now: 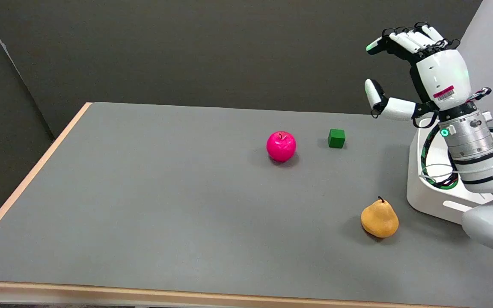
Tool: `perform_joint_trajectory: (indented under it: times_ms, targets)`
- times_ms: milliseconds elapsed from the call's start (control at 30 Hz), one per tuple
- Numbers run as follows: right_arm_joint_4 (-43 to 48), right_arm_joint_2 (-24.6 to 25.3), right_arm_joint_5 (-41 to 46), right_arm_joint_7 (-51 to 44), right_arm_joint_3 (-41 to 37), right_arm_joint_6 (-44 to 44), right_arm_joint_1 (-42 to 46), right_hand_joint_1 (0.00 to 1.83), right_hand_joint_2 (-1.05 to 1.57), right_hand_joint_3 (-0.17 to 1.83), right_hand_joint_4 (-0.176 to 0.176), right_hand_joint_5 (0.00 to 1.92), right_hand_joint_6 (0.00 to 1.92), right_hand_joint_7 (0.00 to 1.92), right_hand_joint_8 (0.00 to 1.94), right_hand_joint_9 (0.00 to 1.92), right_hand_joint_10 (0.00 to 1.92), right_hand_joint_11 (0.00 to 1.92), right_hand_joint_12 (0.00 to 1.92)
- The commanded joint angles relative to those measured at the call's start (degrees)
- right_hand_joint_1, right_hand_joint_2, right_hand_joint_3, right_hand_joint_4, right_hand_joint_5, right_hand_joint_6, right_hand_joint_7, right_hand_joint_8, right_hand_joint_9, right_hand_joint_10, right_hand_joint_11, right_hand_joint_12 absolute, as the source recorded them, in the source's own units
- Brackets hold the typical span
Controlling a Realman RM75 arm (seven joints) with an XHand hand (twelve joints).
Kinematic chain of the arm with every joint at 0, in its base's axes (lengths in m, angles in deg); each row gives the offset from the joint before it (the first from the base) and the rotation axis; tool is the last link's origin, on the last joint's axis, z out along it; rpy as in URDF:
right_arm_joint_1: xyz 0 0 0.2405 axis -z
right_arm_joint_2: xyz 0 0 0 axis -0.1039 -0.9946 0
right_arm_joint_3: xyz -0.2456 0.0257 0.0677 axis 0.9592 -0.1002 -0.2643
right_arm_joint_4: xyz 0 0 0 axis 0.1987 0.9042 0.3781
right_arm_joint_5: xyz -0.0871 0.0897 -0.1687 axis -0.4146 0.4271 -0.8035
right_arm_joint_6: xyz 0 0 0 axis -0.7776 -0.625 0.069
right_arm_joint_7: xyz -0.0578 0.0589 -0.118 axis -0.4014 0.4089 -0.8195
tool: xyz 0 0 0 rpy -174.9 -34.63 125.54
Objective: Pick up the yellow pear.
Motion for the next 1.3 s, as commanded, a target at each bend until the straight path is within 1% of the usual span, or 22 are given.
perform_joint_trajectory:
  times_ms: [33, 267, 367, 533, 633, 833, 900, 1067, 1200, 1300]
  targets:
    - [0.08, -0.29, 0.34, 3.05, -0.52, 1.01, 0.64, 0.59, 0.75, 0.91, 0.176, 0.44, 1.04, 0.56, 0.76, 0.54, 1.05, 0.29, 1.33]
    - [1.13, -0.86, 0.36, 3.05, -1.46, 0.87, 3.33, 0.6, 0.75, 0.91, 0.176, 0.44, 1.04, 0.56, 0.76, 0.55, 1.06, 0.29, 1.33]
    - [1.64, -0.93, 0.37, 3.05, -3.24, 1.02, 6.06, 0.6, 0.75, 0.91, 0.176, 0.44, 1.04, 0.56, 0.76, 0.55, 1.06, 0.29, 1.33]
    - [4.18, 0.16, 1.8, 3.05, -8.41, 0.33, 17.5, 0.59, 0.74, 0.92, 0.176, 0.44, 1.03, 0.56, 0.76, 0.55, 1.06, 0.29, 1.33]
    - [4.78, 1.99, 1.15, 2.64, -10.17, -2.33, 23.08, 0.56, 0.73, 0.92, 0.176, 0.43, 1.02, 0.56, 0.76, 0.55, 1.06, 0.3, 1.34]
    - [3.17, 5.28, -1.03, 2.49, -10.33, -6.97, 29.1, 0.55, 0.73, 0.92, 0.176, 0.43, 1.02, 0.57, 0.76, 0.55, 1.06, 0.3, 1.35]
    - [3.1, 6.37, -2.28, 2.39, -10.34, -9.72, 31.79, 0.55, 0.72, 0.92, 0.176, 0.43, 1.02, 0.57, 0.77, 0.55, 1.07, 0.3, 1.35]
    - [1.6, 8.14, -1.88, 2.33, -10.19, -15.6, 36.67, 0.53, 0.72, 0.92, 0.176, 0.43, 1.02, 0.58, 0.77, 0.56, 1.07, 0.31, 1.35]
    - [0.29, 8.83, -2.28, 1.0, -8.14, -18.19, 37.68, 0.51, 0.71, 0.92, 0.176, 0.43, 1.02, 0.58, 0.78, 0.56, 1.08, 0.31, 1.35]
    - [-0.08, 8.65, -2.38, -2.33, -6.1, -20.2, 37.68, 0.5, 0.7, 0.92, 0.176, 0.43, 1.01, 0.59, 0.79, 0.56, 1.08, 0.31, 1.36]
